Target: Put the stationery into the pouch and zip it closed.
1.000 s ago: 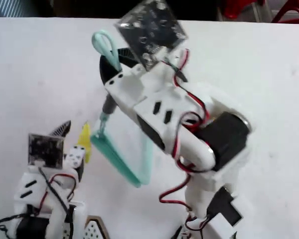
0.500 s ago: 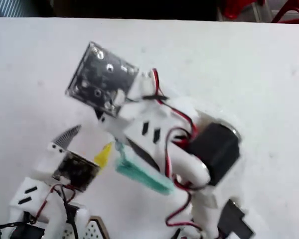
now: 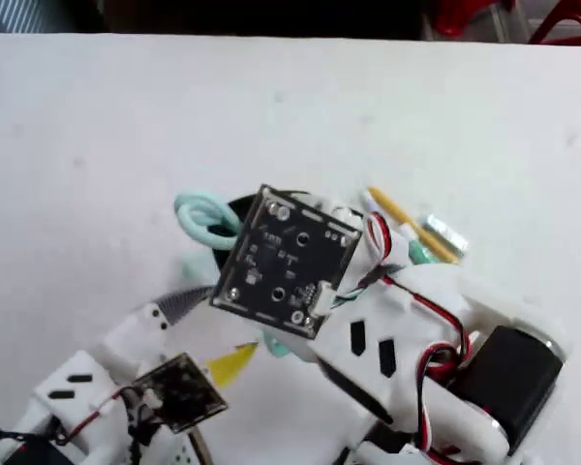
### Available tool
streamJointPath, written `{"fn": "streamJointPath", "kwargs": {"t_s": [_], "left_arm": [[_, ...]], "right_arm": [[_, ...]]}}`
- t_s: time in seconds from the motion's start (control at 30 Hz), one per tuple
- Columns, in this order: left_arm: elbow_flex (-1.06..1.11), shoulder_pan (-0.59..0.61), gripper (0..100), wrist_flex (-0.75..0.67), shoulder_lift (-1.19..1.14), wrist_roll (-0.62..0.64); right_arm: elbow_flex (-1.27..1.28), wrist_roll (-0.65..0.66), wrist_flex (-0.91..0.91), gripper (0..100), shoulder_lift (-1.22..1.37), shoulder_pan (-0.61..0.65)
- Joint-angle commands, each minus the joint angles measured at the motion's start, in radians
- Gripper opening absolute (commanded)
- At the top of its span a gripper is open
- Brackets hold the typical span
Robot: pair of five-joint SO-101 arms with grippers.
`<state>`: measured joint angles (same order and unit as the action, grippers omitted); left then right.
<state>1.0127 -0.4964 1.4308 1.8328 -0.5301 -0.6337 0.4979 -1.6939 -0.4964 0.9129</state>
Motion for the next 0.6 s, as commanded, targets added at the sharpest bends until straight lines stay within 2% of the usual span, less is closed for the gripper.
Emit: {"fn": "streamJointPath", "kwargs": {"t_s": [0.0,0.17,0.43,0.57], "left_arm": [[0.043,-0.035,31,-0.043,-0.012,0.038],[0.057,-0.117,30,-0.063,-0.012,0.101],[0.072,-0.068,30,-0.163,-0.012,0.103],[0.175,-0.064,30,-0.250,-0.012,0.104]], "right_arm": [[-0.003,0.003,0.019,1.8,-0.016,0.012],[0.006,-0.005,0.125,1.8,-0.002,0.012],[-0.005,-0.054,0.151,1.8,0.073,0.016],[-0.051,-0.060,0.157,1.8,0.073,0.016]]}}
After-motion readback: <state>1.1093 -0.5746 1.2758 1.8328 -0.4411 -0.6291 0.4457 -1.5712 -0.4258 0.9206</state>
